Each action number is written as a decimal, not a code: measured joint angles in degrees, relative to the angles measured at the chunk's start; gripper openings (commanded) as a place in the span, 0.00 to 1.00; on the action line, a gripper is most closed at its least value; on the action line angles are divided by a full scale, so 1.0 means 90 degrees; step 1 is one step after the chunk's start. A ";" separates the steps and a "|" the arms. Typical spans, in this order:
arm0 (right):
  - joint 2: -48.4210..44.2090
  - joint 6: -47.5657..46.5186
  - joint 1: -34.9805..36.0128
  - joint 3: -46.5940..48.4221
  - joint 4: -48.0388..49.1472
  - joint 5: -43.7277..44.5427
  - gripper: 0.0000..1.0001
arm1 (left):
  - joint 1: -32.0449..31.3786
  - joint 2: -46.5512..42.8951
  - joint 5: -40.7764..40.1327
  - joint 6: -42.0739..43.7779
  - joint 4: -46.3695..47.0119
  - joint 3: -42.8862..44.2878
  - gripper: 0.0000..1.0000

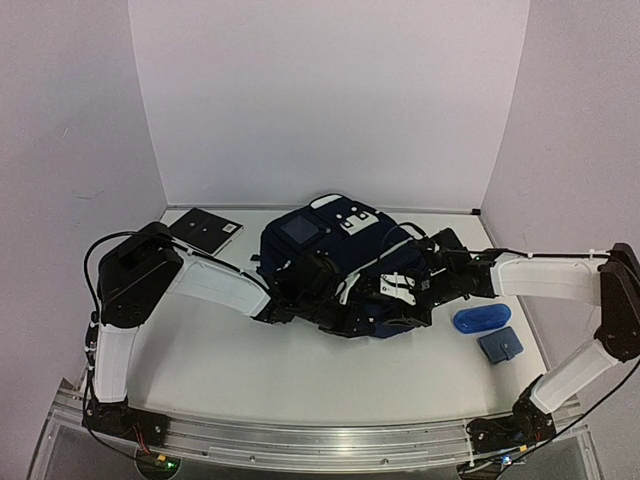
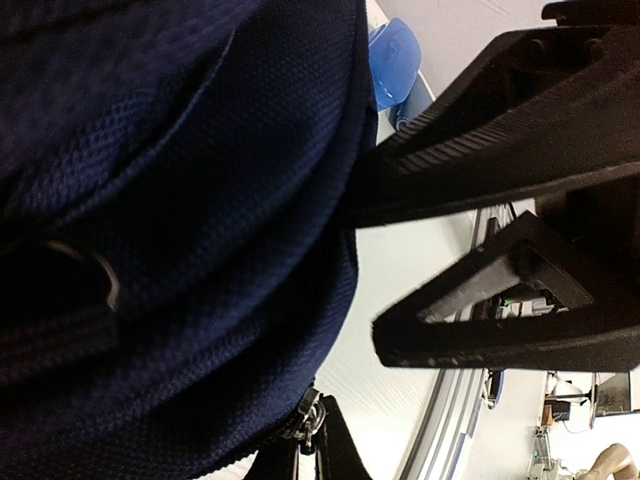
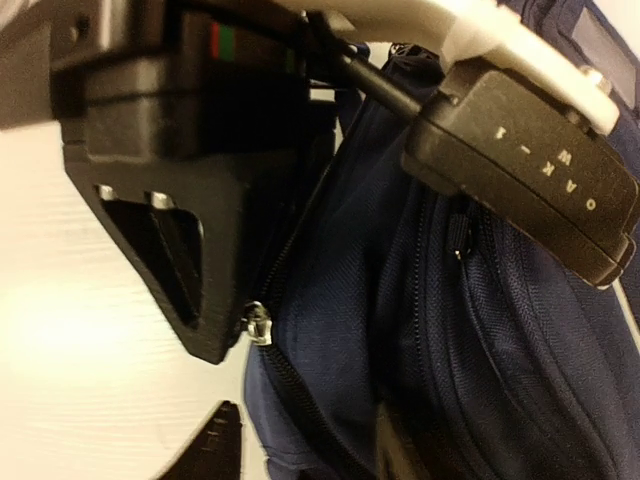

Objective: Pack the student bag
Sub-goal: Zip the student bag at the center of the board.

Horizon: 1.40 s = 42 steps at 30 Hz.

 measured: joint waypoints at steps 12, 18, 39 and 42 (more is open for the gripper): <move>0.0001 -0.0396 0.0173 -0.0778 0.1459 0.0984 0.00 | 0.0016 -0.0011 0.0043 -0.0002 0.0022 -0.0028 0.00; -0.0046 -0.0398 0.0213 -0.0840 0.1523 0.1061 0.00 | 0.0066 -0.0035 -0.0080 0.0002 -0.0014 -0.0028 0.00; -0.0438 -0.0406 0.0236 -0.0452 0.0322 0.1144 0.00 | 0.1493 -0.1275 -0.1654 -0.0068 -0.2045 -0.1090 0.00; -0.0443 -0.0353 0.0243 -0.0313 0.0169 0.1030 0.00 | 0.1533 -0.1276 -0.1657 -0.0134 -0.2050 -0.1082 0.00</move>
